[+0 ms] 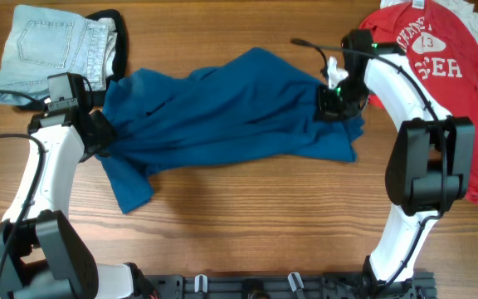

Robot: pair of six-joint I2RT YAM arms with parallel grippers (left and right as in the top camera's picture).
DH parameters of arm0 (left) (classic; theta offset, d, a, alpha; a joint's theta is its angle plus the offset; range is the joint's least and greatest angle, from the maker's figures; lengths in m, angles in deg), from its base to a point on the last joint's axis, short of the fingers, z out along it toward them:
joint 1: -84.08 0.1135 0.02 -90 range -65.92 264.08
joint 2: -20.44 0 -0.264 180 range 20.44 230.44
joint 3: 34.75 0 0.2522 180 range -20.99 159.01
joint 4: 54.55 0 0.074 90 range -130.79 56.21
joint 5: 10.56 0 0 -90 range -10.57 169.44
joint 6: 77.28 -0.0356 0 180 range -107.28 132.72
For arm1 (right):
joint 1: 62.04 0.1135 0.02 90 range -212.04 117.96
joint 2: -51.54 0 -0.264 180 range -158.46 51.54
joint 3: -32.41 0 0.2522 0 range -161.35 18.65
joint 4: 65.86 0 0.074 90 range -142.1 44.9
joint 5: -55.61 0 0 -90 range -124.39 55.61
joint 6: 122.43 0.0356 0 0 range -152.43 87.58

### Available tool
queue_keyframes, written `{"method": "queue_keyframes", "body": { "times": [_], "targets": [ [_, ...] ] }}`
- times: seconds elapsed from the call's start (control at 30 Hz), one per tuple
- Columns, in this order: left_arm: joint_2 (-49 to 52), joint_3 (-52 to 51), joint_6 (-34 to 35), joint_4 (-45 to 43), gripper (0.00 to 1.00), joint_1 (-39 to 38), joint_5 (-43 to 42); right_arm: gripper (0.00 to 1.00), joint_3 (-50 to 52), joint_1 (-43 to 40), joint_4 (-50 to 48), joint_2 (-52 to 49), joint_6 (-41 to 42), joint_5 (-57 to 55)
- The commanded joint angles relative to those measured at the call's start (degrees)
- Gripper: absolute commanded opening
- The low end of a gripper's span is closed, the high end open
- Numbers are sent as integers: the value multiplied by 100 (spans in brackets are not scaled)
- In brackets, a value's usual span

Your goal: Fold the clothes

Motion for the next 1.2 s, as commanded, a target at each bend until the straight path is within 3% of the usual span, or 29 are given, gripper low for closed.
{"method": "queue_keyframes", "body": {
  "times": [0.0,0.1,0.17,0.43,0.6,0.7,0.93,1.1,1.17],
  "targets": [
    [-63,59,57,-103,4,39,31,60,-369,223,-476,66,-57,516],
    [-63,59,57,-146,4,39,28,74,-367,328,-1211,59,402,511],
    [-63,59,55,-142,4,39,-76,80,-367,332,-1152,59,551,367],
    [-63,59,55,-232,4,39,-120,78,-367,302,-258,330,640,-118],
    [-63,59,55,-225,4,39,-120,80,-365,278,573,793,776,-1008],
    [-63,59,55,-227,4,39,-120,80,33,278,378,789,778,-1113],
    [-63,59,55,-225,4,39,-120,70,1508,267,-1224,789,726,-1303],
    [-63,59,55,-223,4,39,-120,62,1757,267,-2236,789,728,-1228],
    [-63,59,55,-201,4,39,-118,53,1755,269,-2409,789,732,-992]
  ]
}}
